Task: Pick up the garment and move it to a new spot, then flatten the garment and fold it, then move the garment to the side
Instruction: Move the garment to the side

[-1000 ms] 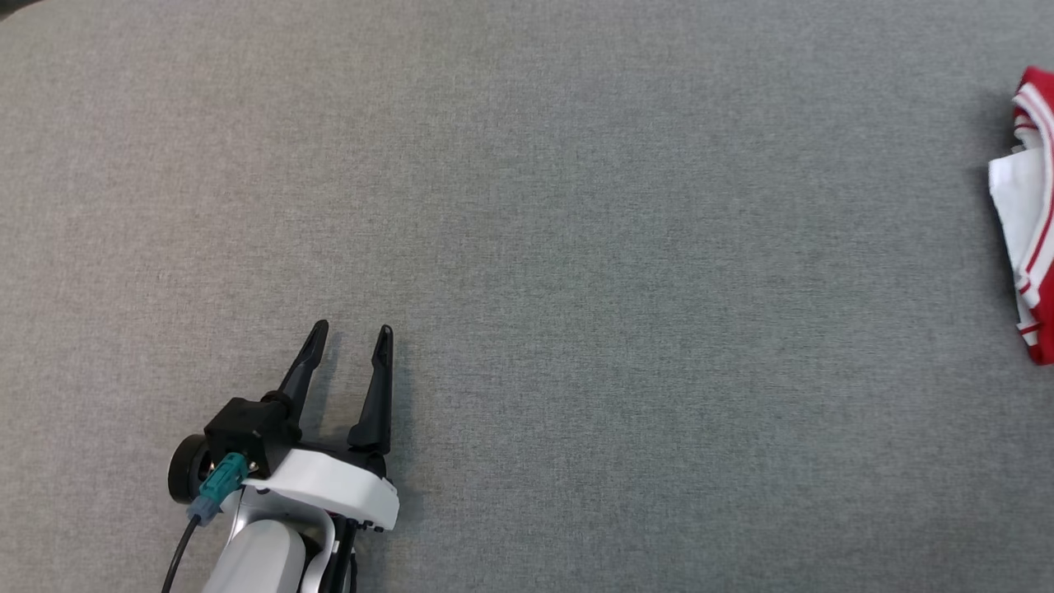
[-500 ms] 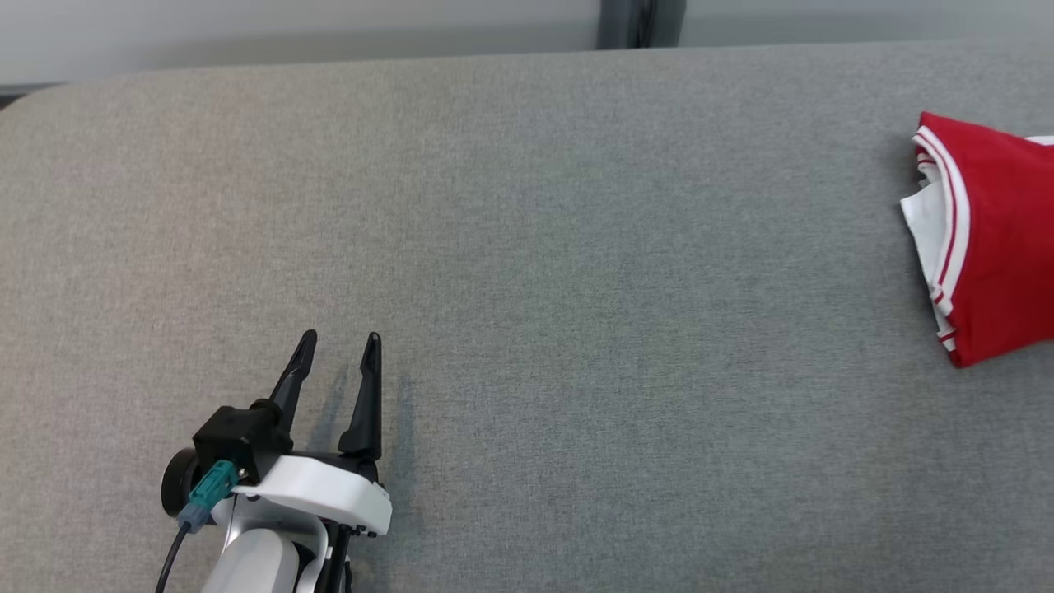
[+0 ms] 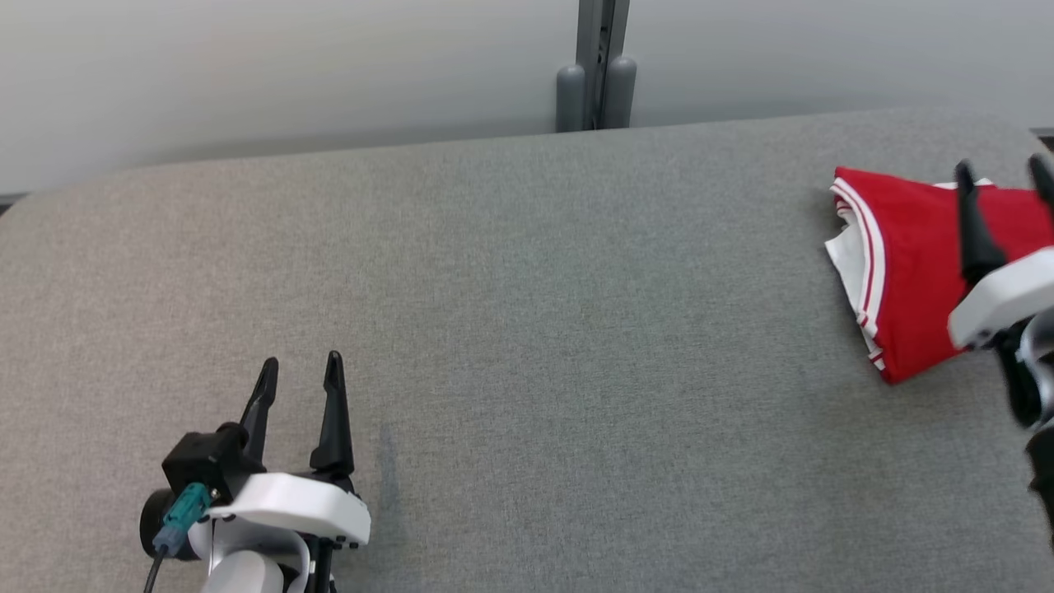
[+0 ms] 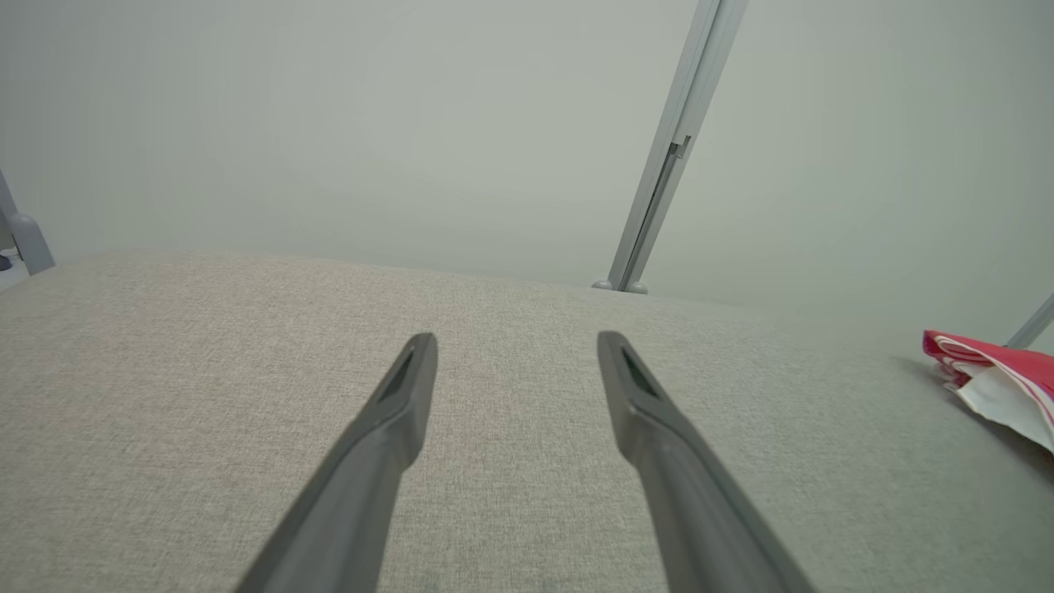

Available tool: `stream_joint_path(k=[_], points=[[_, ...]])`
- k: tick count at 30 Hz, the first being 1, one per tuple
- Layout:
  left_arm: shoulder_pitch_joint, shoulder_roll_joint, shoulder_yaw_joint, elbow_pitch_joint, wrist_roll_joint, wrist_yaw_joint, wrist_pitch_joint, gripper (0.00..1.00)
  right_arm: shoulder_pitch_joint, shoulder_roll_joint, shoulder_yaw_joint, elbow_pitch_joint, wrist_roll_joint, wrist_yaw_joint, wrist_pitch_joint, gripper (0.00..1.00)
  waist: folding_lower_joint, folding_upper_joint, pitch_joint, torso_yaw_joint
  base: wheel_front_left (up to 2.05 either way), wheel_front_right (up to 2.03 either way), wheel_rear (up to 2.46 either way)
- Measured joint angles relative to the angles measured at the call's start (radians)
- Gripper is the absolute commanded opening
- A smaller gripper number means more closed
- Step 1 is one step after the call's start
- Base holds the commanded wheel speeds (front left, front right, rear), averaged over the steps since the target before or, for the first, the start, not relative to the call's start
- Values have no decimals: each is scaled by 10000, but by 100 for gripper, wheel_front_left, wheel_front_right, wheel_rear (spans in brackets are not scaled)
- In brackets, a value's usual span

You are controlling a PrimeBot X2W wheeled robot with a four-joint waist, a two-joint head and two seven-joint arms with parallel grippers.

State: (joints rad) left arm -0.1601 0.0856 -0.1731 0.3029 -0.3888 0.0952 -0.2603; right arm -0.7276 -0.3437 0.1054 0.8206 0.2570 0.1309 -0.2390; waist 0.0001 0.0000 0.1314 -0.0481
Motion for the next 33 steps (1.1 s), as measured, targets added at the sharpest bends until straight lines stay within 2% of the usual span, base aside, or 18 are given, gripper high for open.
stream_joint_path(k=[5, 11, 14, 18, 22, 33], points=[[381, -92, -56, 23, -79, 15, -13, 100, 1888, 784, -299, -1634, 318, 0, -86, 100, -1, 0, -490, -58, 0, 0, 0], [765, -73, -163, 111, 255, 288, -13, 100, 3883, 1983, -1120, -3662, -410, 0, -59, 100, 0, 0, -802, 44, 0, 0, 0], [959, -69, -226, 107, 347, 288, -13, 100, 4877, 2658, -1381, -4905, -692, 0, 276, 100, 0, 0, -893, 227, 0, 0, 0], [1012, -81, -219, 21, 376, 291, -15, 100, 5719, 2897, -1308, -5892, -767, -2, 522, 100, 0, 0, -955, 452, 0, 0, 0], [1219, -148, -222, -86, 397, 295, -13, 100, 6345, 2936, -1243, -6383, -577, -2, 556, 100, 0, 0, -1003, 678, 0, 0, 0], [1373, -276, -221, -313, 533, 280, -15, 100, 6806, 2949, -583, -6213, -190, -2, 445, 100, 0, 0, -1036, 938, 0, 0, 0]])
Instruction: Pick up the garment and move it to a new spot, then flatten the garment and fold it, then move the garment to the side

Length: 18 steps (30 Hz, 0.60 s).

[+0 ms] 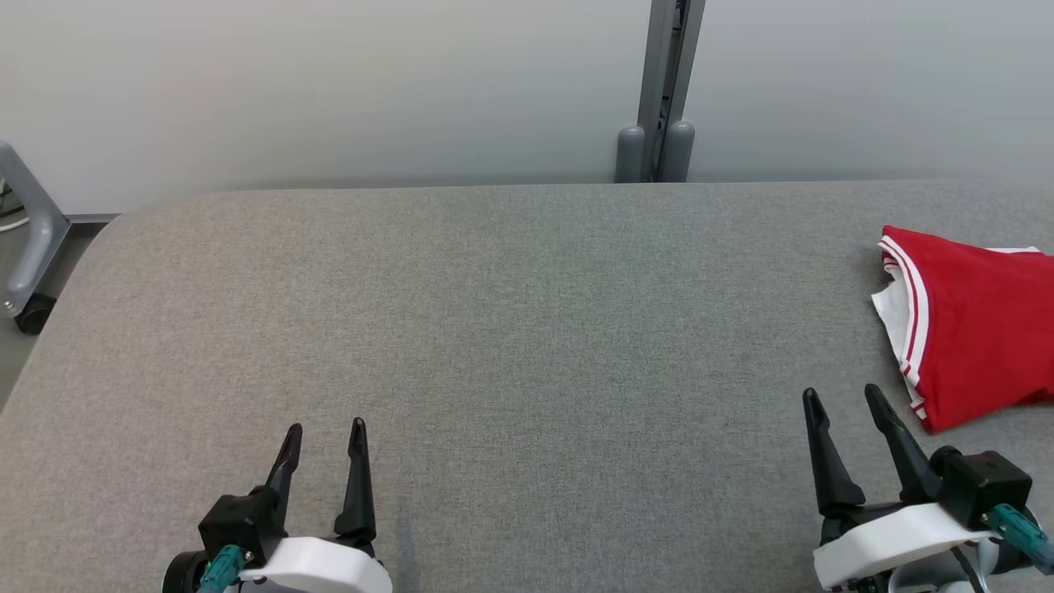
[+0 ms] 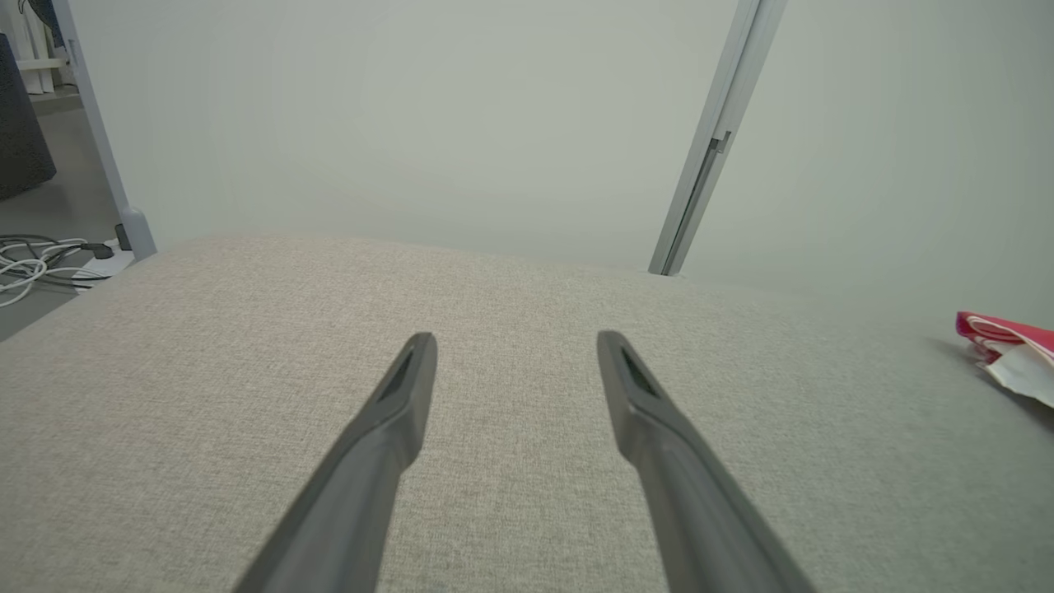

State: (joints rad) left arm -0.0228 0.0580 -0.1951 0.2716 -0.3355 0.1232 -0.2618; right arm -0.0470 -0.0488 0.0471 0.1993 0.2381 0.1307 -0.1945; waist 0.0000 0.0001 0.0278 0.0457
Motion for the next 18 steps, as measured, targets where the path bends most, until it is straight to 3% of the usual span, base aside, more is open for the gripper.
stream_joint_path(k=[18], points=[[0, -50, 50, -17, 293, -86, 0, 100, -82, 0, 155, 351, 77, 2, -6, 100, 0, 0, -31, 31, 0, 0, 0]])
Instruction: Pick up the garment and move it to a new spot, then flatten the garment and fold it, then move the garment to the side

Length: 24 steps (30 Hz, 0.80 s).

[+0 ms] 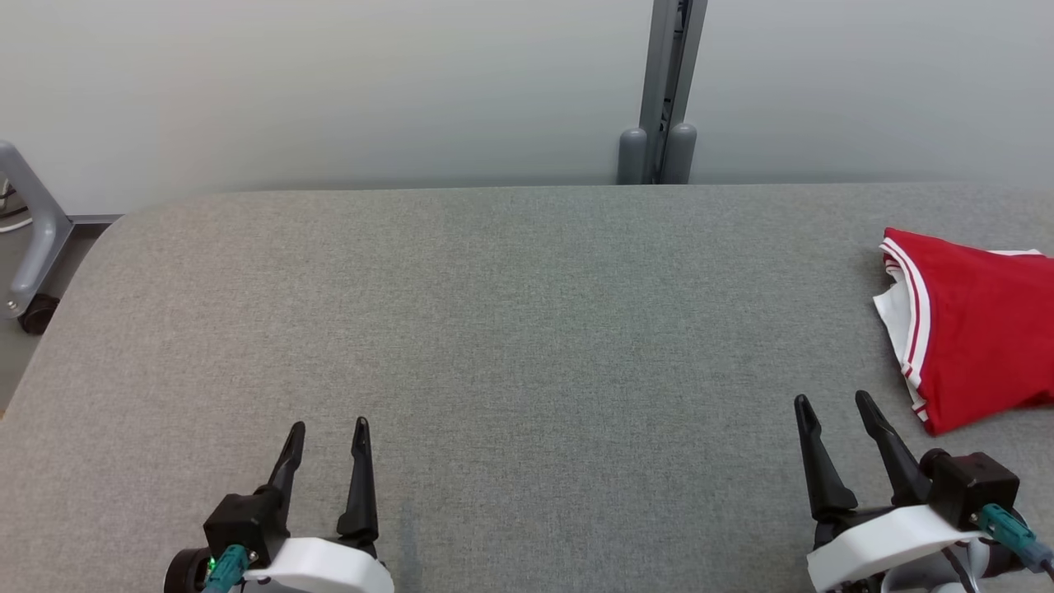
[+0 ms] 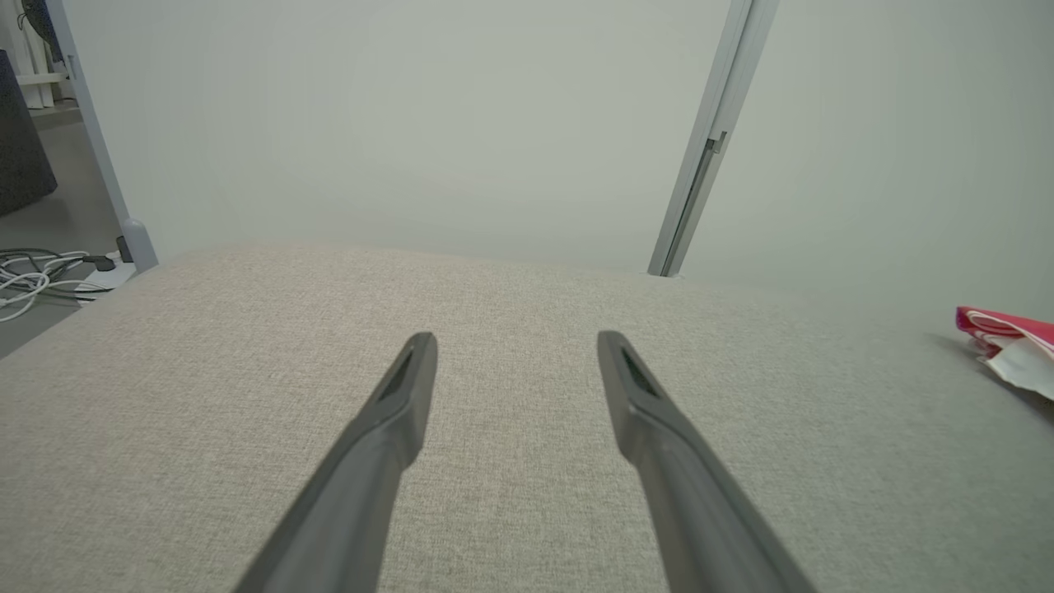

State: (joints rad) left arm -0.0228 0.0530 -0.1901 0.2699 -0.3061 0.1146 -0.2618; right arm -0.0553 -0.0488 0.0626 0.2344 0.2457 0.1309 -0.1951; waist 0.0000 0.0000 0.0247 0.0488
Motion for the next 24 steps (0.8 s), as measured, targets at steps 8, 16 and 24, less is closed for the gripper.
stream_joint_path(k=[8, 16, 24], points=[[325, -61, -13, 451, -286, -29, 157, 0, 407, 125, 75, 443, 261, -2, 86, 0, 0, 0, -7, -3, 0, 0, 0], [319, -61, 297, 410, -1695, -278, 560, 0, 388, 109, -86, 426, 1779, 0, 366, 0, 0, 0, -21, -34, 0, 0, 0], [171, -59, 596, 339, -2964, -527, 876, 0, 312, 86, -236, 401, 3135, -2, 646, 0, 0, 0, -34, -66, 0, 0, 0]])
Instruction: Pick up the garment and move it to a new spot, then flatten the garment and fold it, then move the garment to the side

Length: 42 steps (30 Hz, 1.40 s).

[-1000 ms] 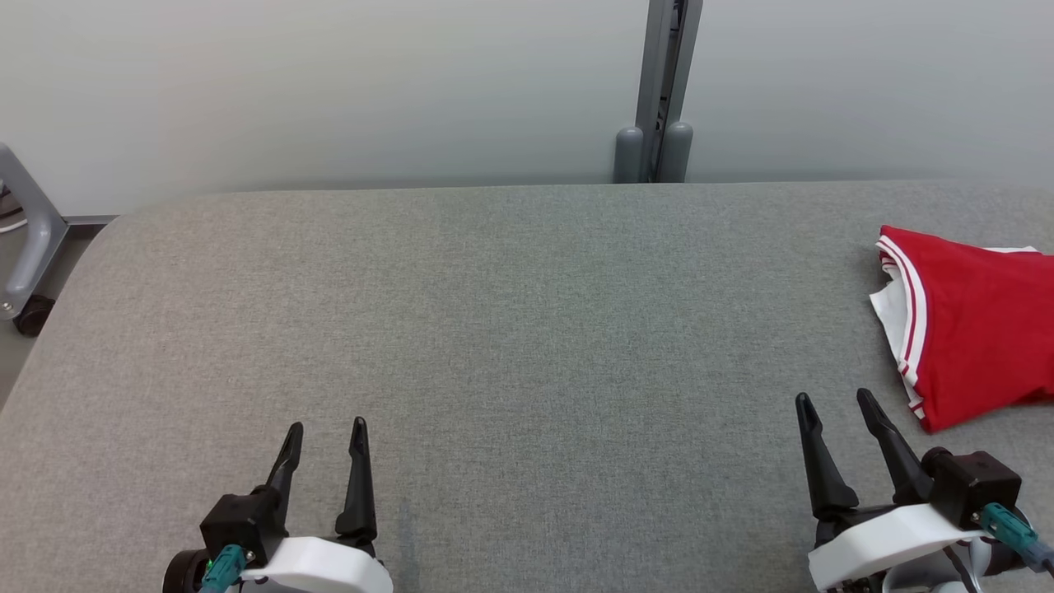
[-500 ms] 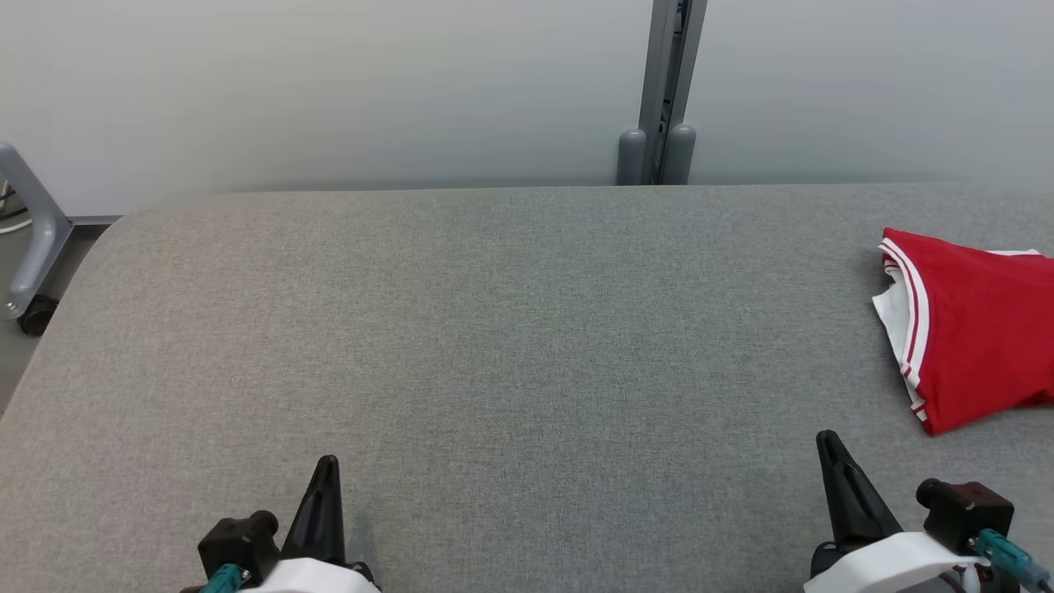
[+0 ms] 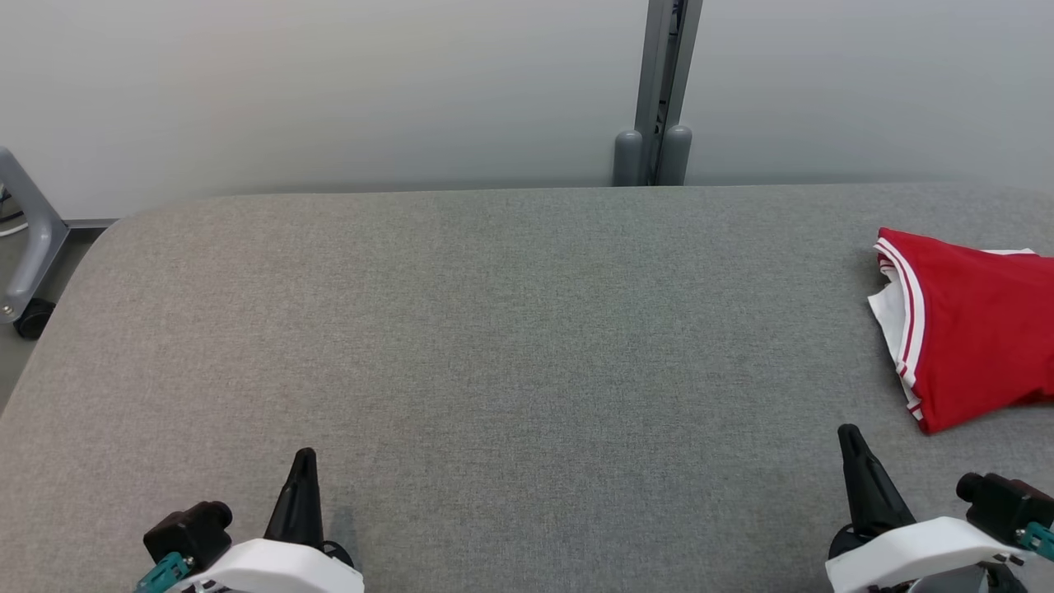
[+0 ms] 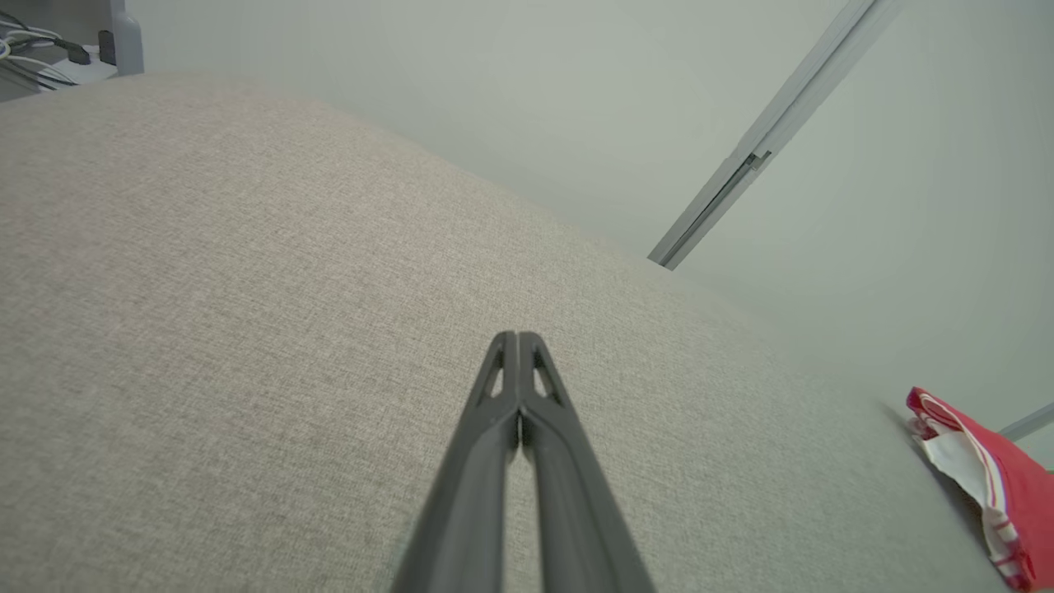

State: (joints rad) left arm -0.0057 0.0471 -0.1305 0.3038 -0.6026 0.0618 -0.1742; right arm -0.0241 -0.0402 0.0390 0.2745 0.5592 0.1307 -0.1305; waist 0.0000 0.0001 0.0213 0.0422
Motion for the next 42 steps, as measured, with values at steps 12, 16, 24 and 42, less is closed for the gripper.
stream_joint_path(k=[12, 16, 24, 42], points=[[-100, 4, 397, -84, -1691, -303, 508, 0, -121, -38, -222, -31, 1801, 0, 374, 0, 0, 0, -20, -47, 0, 0, 0], [-205, 6, 523, -121, -2211, -433, 627, 0, -155, -44, -286, -48, 2349, 0, 493, 0, 0, 0, -27, -63, 0, 0, 0], [-238, 6, 757, -171, -3202, -610, 924, 0, -267, -58, -397, -75, 3367, 0, 700, 0, 0, 0, -40, -94, 0, 0, 0], [-439, 8, 1241, -286, -5214, -968, 1486, 0, -387, -96, -685, -127, 5492, 0, 1172, 0, 0, 0, -72, -168, 0, 0, 0]])
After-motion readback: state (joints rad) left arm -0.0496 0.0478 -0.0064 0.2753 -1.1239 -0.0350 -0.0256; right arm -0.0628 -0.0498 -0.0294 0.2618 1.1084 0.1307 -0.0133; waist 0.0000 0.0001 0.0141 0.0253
